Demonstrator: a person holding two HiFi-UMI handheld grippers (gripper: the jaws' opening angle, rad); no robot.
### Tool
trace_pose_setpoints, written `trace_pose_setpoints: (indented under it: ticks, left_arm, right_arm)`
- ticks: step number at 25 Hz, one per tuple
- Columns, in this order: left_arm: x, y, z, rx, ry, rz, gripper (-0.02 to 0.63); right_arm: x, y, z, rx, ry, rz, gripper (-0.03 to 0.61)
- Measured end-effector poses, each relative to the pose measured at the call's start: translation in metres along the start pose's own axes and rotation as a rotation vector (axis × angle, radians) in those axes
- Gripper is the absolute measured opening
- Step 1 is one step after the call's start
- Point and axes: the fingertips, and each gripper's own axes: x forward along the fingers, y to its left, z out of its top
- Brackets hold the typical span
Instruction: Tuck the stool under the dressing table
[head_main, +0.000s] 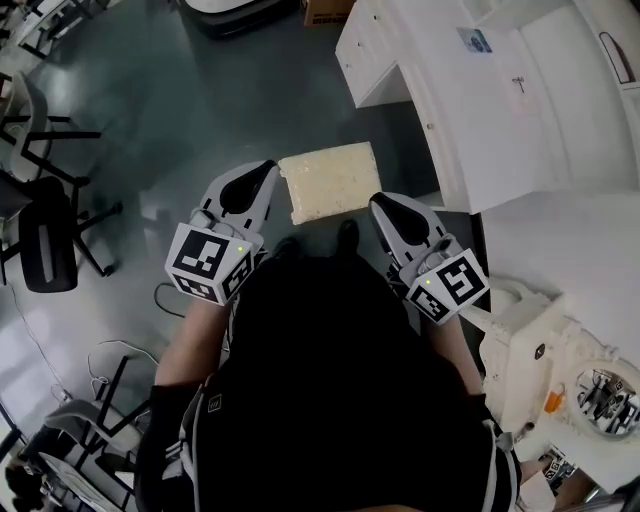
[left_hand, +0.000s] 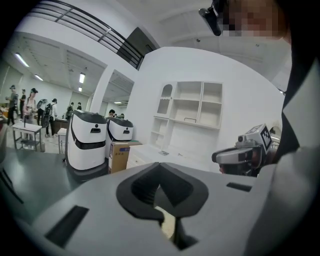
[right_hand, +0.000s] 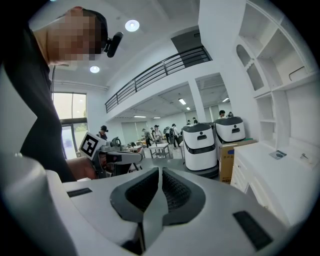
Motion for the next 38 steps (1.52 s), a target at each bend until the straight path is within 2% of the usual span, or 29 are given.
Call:
trace_pose_setpoints:
  ticks: [7, 15, 19, 24, 28, 33, 38]
  left_arm:
    - [0.048, -0.017, -0.008, -0.088, 0.021, 0.126, 0.006]
    - [0.092, -0.049, -0.018, -0.144, 0.044, 0.232, 0.006]
    - [0.111, -0.060, -0.042, -0.185, 0.085, 0.223, 0.006]
    - [0.119, -0.043, -0.077, -0.237, 0.133, 0.227, 0.006]
    - [0.123, -0.023, -0.110, -0.251, 0.161, 0.239, 0.006]
    - [0.136, 0.014, -0.166, -0.314, 0.190, 0.277, 0.006]
    - [0.147, 0.025, -0.220, -0.347, 0.246, 0.276, 0.006]
  right_arm:
    - [-0.013, -0.062, -0.004, 0.008, 0.027, 0.115, 0.023]
    - [-0.036, -0.128, -0.037, 0.033, 0.090, 0.211, 0.023]
    - [-0.029, -0.153, -0.060, 0.085, 0.146, 0.199, 0.023]
    - [0.004, -0.167, -0.076, 0.194, 0.172, 0.170, 0.023]
    - [0.029, -0.172, -0.104, 0.192, 0.226, 0.162, 0.021]
    - [0.057, -0.186, -0.151, 0.207, 0.279, 0.147, 0.021]
    - [0.073, -0.207, -0.204, 0.207, 0.321, 0.108, 0.022]
